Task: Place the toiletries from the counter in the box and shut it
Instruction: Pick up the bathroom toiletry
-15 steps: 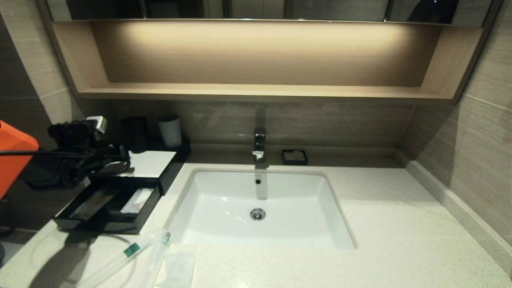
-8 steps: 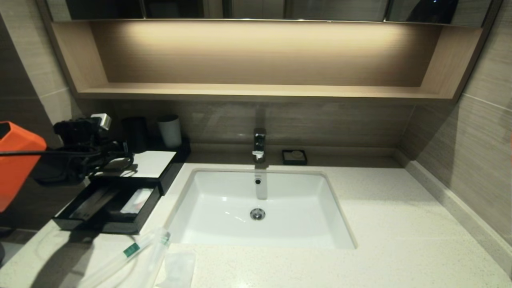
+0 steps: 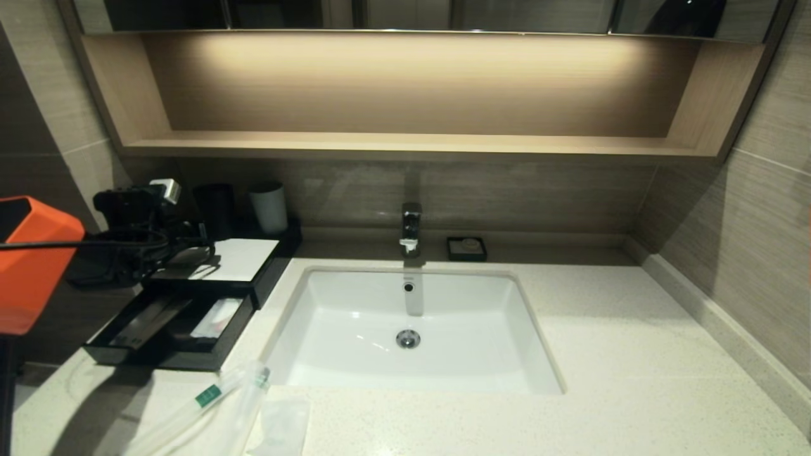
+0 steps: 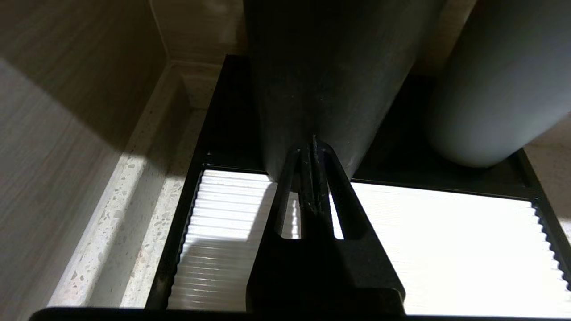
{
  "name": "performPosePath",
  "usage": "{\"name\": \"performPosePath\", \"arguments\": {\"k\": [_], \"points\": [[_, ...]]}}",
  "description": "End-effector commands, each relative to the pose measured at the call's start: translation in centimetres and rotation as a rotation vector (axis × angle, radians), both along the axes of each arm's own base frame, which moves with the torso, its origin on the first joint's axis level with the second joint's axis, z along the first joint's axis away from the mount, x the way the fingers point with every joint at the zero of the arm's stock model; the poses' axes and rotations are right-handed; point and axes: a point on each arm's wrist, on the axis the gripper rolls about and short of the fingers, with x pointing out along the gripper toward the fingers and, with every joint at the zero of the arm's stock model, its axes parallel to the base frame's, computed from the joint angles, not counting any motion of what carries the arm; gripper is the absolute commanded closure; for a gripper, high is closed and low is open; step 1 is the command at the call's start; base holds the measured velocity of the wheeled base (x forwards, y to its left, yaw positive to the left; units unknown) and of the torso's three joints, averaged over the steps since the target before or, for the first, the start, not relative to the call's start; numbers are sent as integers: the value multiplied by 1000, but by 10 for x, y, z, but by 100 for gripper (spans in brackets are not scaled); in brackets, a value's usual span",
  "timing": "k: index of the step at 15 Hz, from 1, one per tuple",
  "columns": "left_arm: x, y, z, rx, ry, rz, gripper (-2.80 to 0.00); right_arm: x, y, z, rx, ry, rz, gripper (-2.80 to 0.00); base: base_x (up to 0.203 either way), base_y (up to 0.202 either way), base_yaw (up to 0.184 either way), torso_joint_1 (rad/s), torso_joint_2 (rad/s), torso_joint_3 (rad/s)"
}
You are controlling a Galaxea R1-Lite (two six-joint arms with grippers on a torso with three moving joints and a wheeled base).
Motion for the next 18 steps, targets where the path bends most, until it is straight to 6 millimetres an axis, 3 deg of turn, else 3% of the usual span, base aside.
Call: {"name": "performPosePath", "arguments": {"k": [1, 7, 14, 18], "points": [[5, 1, -4, 0, -3, -2, 0, 0, 0, 0, 1, 1, 1, 0, 0, 0, 0, 0, 0, 0], [20, 9, 10, 5, -36, -5, 0, 0, 0, 0, 0, 1, 0, 0, 0, 0, 0, 0, 0, 0], [28, 12, 3, 7, -39, -2, 0, 0, 0, 0, 1, 2, 1, 0, 0, 0, 0, 0, 0, 0], [21, 14, 12, 10, -45, 3, 0, 0, 0, 0, 0, 3, 1, 0, 0, 0, 0, 0, 0, 0]]}}
